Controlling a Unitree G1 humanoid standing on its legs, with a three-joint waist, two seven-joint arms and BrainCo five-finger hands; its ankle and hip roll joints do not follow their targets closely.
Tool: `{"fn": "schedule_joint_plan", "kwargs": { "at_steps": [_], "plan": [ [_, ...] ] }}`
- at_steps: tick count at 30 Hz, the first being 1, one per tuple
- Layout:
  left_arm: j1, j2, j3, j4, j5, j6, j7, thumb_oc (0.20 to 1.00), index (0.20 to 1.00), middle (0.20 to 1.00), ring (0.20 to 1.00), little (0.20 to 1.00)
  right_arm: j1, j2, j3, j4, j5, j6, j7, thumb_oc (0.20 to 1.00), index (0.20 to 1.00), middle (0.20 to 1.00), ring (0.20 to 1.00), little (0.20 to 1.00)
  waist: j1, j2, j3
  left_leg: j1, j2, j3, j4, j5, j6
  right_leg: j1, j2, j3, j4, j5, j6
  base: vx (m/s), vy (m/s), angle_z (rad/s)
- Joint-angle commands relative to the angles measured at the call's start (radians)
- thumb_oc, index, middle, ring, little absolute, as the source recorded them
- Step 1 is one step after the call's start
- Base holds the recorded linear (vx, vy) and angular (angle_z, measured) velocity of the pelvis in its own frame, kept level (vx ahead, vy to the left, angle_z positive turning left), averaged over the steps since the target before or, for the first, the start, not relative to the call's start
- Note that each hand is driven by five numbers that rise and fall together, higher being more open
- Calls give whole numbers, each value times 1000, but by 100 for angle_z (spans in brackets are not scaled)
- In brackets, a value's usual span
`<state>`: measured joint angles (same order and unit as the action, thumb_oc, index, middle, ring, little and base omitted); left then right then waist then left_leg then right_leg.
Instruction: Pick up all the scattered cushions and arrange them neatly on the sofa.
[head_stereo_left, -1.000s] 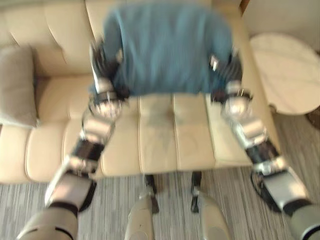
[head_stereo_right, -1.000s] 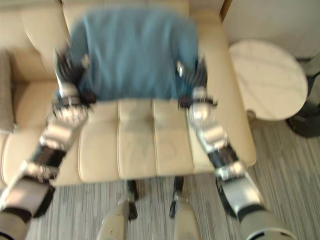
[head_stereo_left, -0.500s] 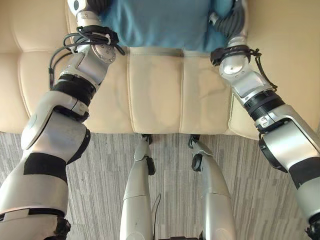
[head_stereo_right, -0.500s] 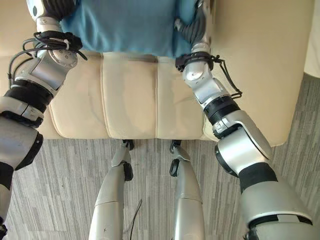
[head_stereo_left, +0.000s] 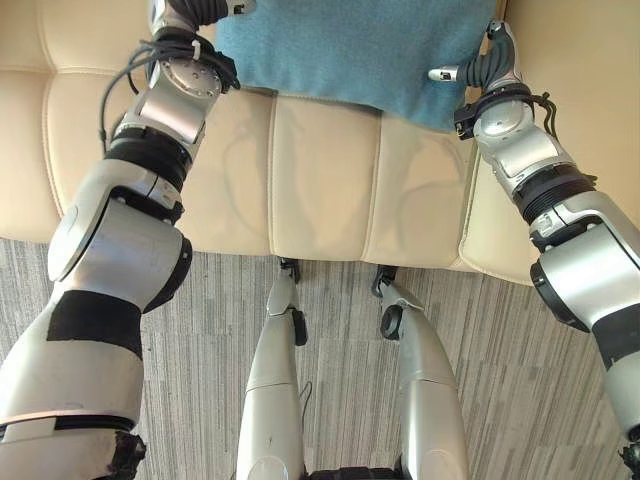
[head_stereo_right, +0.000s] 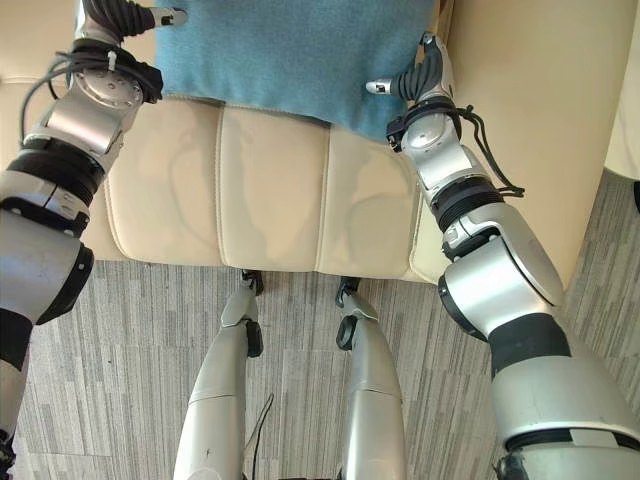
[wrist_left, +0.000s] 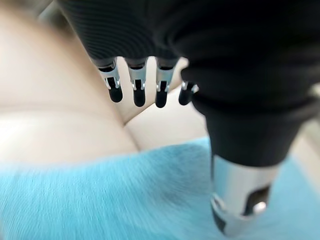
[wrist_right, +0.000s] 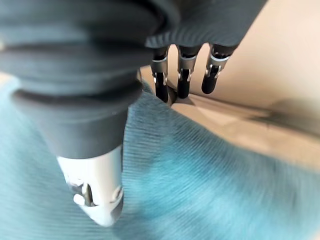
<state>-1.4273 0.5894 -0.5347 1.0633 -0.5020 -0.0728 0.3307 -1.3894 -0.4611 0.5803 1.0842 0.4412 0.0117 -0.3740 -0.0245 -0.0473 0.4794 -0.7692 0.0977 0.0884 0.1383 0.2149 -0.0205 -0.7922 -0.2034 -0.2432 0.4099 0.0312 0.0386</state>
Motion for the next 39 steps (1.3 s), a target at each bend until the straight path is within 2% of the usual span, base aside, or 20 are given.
{"fn": "schedule_joint_plan", "kwargs": {
  "at_steps": [1, 2, 3, 4, 5, 6, 8, 9, 10, 14, 17, 21, 27, 31, 37, 39],
  "plan": [
    [169, -40, 130, -65, -283, -95, -37, 1000, 1000, 1000, 1000, 1000, 169, 53, -136, -142, 78, -66, -44, 1000, 1000, 1000, 1000, 1000, 5, -32, -115, 83, -22, -25, 73, -246, -51, 144, -6, 33, -221, -13, 125, 28, 37, -2],
    [183, -40, 132, -75, -283, -93, -35, 1000, 1000, 1000, 1000, 1000, 184, 54, -137, -153, 75, -62, -48, 1000, 1000, 1000, 1000, 1000, 5, -32, -118, 90, -22, -25, 70, -246, -51, 151, -6, 33, -223, -13, 125, 63, 56, -2],
    [328, -64, 212, -182, -319, -109, -19, 1000, 1000, 1000, 1000, 1000, 320, 101, -218, -272, 66, -78, -66, 1000, 1000, 1000, 1000, 1000, 0, -33, -128, 153, -24, -20, 51, -250, -50, 212, -4, 28, -241, -15, 124, 49, 33, -3],
    [331, -64, 212, -185, -318, -109, -18, 1000, 1000, 1000, 1000, 1000, 323, 102, -217, -275, 65, -77, -67, 1000, 1000, 1000, 1000, 1000, 0, -33, -129, 156, -24, -20, 49, -250, -50, 215, -4, 28, -242, -15, 124, 89, 77, -1],
    [448, -78, 263, -256, -315, -106, -21, 1000, 1000, 1000, 1000, 1000, 442, 125, -261, -342, 65, -82, -49, 1000, 1000, 1000, 1000, 1000, -1, -33, -138, 214, -29, -16, 37, -252, -47, 270, -5, 23, -249, -18, 120, 4, 78, -2],
    [531, -84, 292, -307, -301, -103, -15, 1000, 1000, 1000, 1000, 1000, 515, 138, -286, -387, 70, -86, -42, 1000, 1000, 1000, 1000, 1000, -3, -36, -138, 242, -35, -4, 29, -229, -39, 304, -10, 13, -264, 2, 111, 39, 103, -2],
    [686, -99, 336, -389, -257, -94, -19, 1000, 1000, 1000, 1000, 1000, 663, 160, -316, -472, 55, -84, -14, 1000, 1000, 1000, 1000, 1000, -5, -35, -151, 323, -36, 3, 1, -234, -37, 378, -6, 12, -285, 0, 112, 48, 63, -4],
    [692, -100, 337, -394, -256, -93, -18, 1000, 1000, 1000, 1000, 1000, 668, 160, -314, -475, 54, -83, -15, 1000, 1000, 1000, 1000, 1000, -5, -35, -151, 328, -36, 4, -2, -233, -37, 382, -6, 12, -287, 1, 112, 170, 97, -9],
    [945, -154, 395, -521, -204, -69, -43, 1000, 1000, 1000, 1000, 1000, 885, 191, -343, -570, 52, -63, 64, 1000, 1000, 1000, 1000, 1000, -10, -37, -188, 439, -30, 19, -43, -239, -28, 481, 2, 19, -323, 0, 118, 175, 101, -13],
    [1128, -187, 417, -558, -121, -31, -97, 1000, 1000, 1000, 1000, 1000, 1045, 178, -360, -615, 10, -31, 152, 1000, 1000, 1000, 1000, 1000, -18, -32, -240, 538, -30, 34, -96, -233, -21, 566, 7, 25, -355, 2, 123, 129, 71, -23],
    [1259, -197, 433, -549, -11, 0, -157, 1000, 1000, 1000, 1000, 1000, 1156, 152, -394, -616, -89, -19, 214, 1000, 1000, 1000, 1000, 1000, -28, -23, -290, 614, -32, 44, -143, -227, -17, 623, 16, 30, -377, -2, 129, 76, 66, -13],
    [1374, -212, 436, -524, 112, 25, -201, 1000, 1000, 1000, 1000, 1000, 1234, 139, -431, -576, -193, -18, 235, 1000, 1000, 1000, 1000, 1000, -33, -10, -347, 693, -37, 63, -191, -222, -10, 683, 25, 39, -407, 0, 135, 48, 65, -15],
    [1467, -240, 450, -483, 175, 46, -237, 1000, 1000, 1000, 1000, 1000, 1311, 164, -460, -506, -202, -10, 275, 1000, 1000, 1000, 1000, 1000, -36, -3, -395, 768, -45, 78, -226, -225, -9, 753, 27, 42, -428, -1, 144, -18, 58, -11],
    [1520, -255, 441, -512, 239, 53, -236, 1000, 1000, 1000, 1000, 1000, 1361, 174, -480, -533, -204, -13, 279, 1000, 1000, 1000, 1000, 1000, -37, -11, -413, 806, -58, 85, -226, -241, -2, 792, 18, 43, -440, 4, 152, -21, 85, -6],
    [1563, -228, 437, -573, 338, 52, -245, 1000, 1000, 1000, 1000, 1000, 1429, 178, -503, -626, -229, -25, 276, 1000, 1000, 1000, 1000, 1000, -42, -21, -397, 808, -64, 94, -226, -246, 1, 779, 9, 45, -432, 18, 161, -74, 50, -1],
    [1552, -219, 428, -591, 366, 50, -245, 1000, 1000, 1000, 1000, 1000, 1436, 191, -505, -643, -236, -30, 269, 1000, 1000, 1000, 1000, 1000, -49, -20, -365, 793, -57, 108, -226, -235, 7, 737, 5, 56, -400, 48, 175, -218, -12, -8]
  ]
}}
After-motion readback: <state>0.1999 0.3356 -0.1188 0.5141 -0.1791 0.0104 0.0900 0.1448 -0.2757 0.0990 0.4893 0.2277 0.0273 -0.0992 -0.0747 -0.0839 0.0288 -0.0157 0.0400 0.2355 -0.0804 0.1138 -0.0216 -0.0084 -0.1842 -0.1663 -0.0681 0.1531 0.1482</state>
